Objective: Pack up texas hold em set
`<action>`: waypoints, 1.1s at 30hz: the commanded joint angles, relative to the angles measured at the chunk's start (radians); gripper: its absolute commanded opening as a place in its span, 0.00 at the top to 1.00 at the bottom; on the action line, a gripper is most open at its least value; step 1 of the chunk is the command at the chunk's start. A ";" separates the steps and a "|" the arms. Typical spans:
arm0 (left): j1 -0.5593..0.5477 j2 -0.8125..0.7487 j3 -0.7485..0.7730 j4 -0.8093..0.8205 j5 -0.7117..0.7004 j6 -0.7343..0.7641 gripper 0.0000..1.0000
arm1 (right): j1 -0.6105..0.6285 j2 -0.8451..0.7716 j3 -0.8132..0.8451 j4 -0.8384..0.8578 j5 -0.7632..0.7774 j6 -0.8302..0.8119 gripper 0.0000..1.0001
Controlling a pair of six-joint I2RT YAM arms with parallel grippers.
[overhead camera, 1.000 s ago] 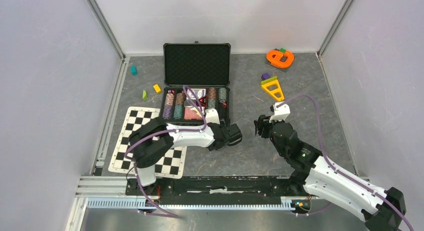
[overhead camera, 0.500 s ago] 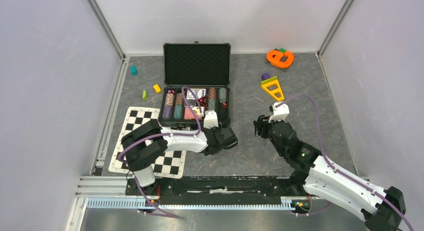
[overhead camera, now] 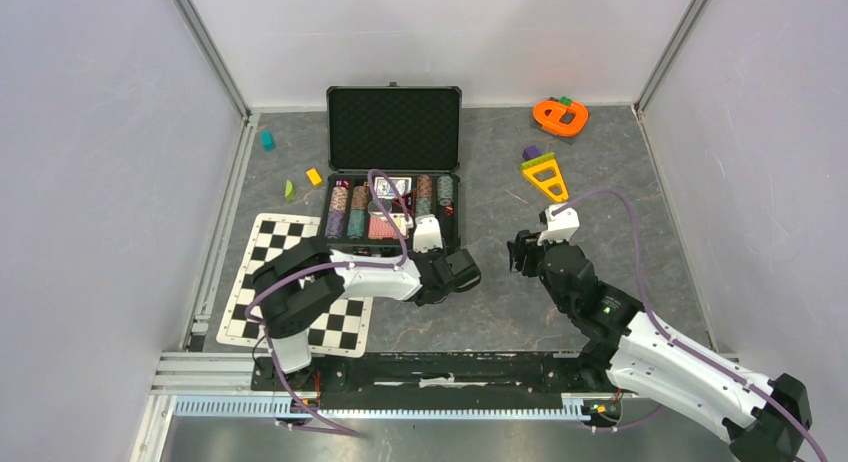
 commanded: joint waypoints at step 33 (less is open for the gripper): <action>0.023 -0.067 0.135 -0.253 0.564 0.444 0.24 | 0.000 -0.116 0.050 -0.078 0.034 0.000 0.37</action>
